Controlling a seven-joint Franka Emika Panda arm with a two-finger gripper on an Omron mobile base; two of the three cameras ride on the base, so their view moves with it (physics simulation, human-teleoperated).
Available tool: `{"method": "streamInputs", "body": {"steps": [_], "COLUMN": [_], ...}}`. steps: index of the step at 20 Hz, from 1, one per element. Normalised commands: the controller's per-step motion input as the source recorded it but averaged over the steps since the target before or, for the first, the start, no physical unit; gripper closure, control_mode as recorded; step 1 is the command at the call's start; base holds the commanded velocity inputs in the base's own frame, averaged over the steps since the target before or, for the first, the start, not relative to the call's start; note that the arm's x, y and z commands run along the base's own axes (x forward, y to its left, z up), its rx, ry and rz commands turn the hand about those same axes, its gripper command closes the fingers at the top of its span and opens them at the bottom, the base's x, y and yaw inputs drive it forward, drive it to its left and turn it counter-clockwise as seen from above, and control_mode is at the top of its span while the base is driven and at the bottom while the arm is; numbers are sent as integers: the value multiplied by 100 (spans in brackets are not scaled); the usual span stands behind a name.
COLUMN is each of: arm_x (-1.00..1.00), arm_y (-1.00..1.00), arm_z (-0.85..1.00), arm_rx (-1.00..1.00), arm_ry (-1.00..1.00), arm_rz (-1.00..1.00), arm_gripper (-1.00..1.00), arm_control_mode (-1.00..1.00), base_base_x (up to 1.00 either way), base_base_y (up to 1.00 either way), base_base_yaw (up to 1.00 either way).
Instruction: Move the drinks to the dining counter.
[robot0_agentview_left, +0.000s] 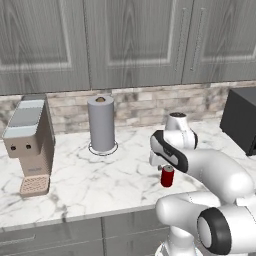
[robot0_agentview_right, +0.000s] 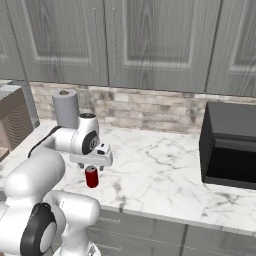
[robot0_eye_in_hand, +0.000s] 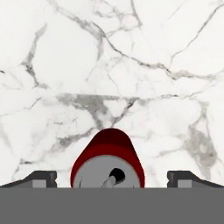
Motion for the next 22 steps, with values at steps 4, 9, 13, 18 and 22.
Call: {"method": "streamInputs", "body": {"steps": [4,9,13,18,22], "arm_x": [0,0,0,0,0], "arm_y": [0,0,0,0,0], "arm_z": [-17,-16,-13,-13,-13], "arm_rx": [0,0,0,0,0], "arm_ry": [4,3,3,2,1], "arm_rz": [0,0,0,0,0], "arm_gripper": [-100,-100,-100,-100,100], "arm_control_mode": [-100,-100,-100,-100,-100], "base_base_x": [0,0,0,0,0], "base_base_y": [0,0,0,0,0], "base_base_yaw": [0,0,0,0,0]}}
